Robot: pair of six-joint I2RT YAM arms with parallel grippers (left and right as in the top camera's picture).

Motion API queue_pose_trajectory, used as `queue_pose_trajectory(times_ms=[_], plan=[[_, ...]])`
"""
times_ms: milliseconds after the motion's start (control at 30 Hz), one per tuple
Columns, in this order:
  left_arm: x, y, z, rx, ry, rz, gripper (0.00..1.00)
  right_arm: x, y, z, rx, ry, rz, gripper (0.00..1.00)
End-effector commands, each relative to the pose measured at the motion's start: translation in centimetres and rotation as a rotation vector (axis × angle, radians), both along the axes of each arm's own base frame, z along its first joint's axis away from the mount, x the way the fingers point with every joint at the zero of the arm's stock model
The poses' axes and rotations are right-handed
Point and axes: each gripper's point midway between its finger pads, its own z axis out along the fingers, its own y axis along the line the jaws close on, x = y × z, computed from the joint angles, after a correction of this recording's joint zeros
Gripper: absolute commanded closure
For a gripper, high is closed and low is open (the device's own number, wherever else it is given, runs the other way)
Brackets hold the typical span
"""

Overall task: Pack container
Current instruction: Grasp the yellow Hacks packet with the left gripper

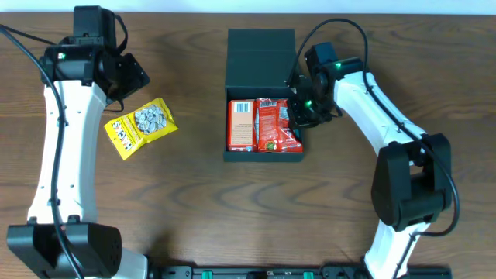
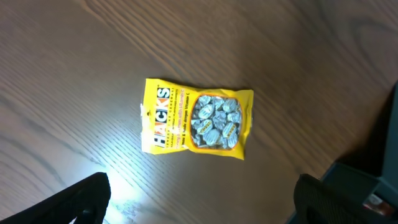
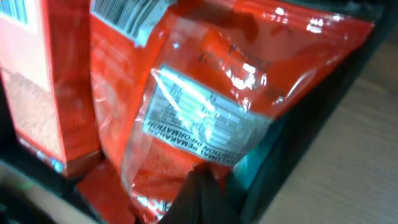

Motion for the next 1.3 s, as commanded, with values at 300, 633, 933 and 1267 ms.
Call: queue_pose_trajectory(times_ms=[300,633,933,1267], plan=[[-4.7,0.3,-13.8,0.043,0.231,-0.087,0.05,3.6,-2.0,10.9,0.052,-0.274,0.025,0.98],[-0.9,0.2,-16.3,0.324,0.17,-0.812,0.05,4.1,-6.0,12.3,0.042,-0.297,-0.066,0.97],[-0.3,-1.7,-17.0,0.361,0.158,-1.182,0.05,4.1,-6.2,12.3,0.038,-0.3,-0.059,0.79],[-0.1,-0.1,-22.0,0.364,0.274,-1.232,0.04,3.3,-6.4,12.5,0.033,-0.283,-0.041,0.15]])
